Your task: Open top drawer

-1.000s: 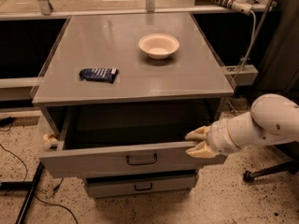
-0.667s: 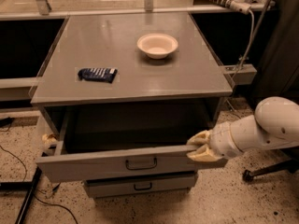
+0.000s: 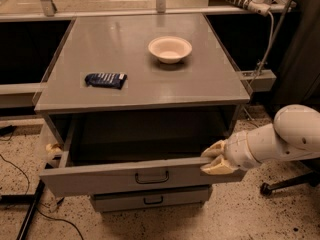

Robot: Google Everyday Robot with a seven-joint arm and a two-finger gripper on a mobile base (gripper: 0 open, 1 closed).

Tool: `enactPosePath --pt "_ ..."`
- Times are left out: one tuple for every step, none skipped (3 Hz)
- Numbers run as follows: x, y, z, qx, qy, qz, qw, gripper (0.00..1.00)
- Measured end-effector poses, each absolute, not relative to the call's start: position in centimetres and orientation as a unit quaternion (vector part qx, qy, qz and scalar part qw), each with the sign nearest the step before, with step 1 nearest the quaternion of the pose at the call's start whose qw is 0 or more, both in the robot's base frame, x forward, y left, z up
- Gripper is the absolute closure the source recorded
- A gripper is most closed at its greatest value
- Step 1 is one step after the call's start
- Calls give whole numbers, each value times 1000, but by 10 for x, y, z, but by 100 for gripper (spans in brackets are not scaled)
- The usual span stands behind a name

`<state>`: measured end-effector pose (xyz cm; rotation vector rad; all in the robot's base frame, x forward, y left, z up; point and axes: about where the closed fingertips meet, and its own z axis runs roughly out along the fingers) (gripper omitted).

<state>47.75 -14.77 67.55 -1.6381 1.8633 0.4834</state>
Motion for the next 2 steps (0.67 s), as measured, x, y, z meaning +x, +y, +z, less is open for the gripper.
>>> enactPosePath --pt "477 -148 676 -618 703 182 302 34" --pt "477 -148 679 -618 703 183 302 11"
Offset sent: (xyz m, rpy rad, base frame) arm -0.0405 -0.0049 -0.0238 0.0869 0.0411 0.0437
